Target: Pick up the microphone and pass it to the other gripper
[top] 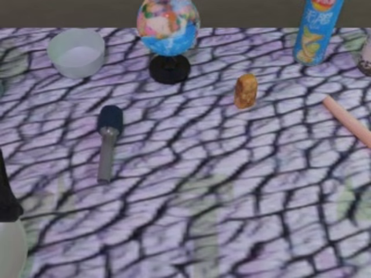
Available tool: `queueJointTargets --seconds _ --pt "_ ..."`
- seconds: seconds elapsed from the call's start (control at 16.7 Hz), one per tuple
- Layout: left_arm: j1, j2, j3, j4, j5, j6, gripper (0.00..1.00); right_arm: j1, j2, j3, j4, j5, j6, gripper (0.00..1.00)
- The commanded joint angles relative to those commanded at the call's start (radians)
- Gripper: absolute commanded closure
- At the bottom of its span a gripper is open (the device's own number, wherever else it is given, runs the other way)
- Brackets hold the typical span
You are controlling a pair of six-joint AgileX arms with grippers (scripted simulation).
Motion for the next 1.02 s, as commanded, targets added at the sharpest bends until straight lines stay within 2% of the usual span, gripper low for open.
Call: queueJointTargets --seconds 0.24,0.48,1.02 --pt "-0.010 0.031 0.030 -0.019 0.001 -0.007 0.00 0.000 0.000 0.000 0.000 0.000 0.000 0.00" --pt "-0.058 0.219 0.196 -0.127 -0.003 -0.047 0.00 0.000 0.000 0.000 0.000 0.000 0.000 0.00" --pt "-0.224 1.125 0.795 -0.561 -0.036 -0.193 0.00 0.000 0.000 0.000 0.000 0.000 0.000 0.00"
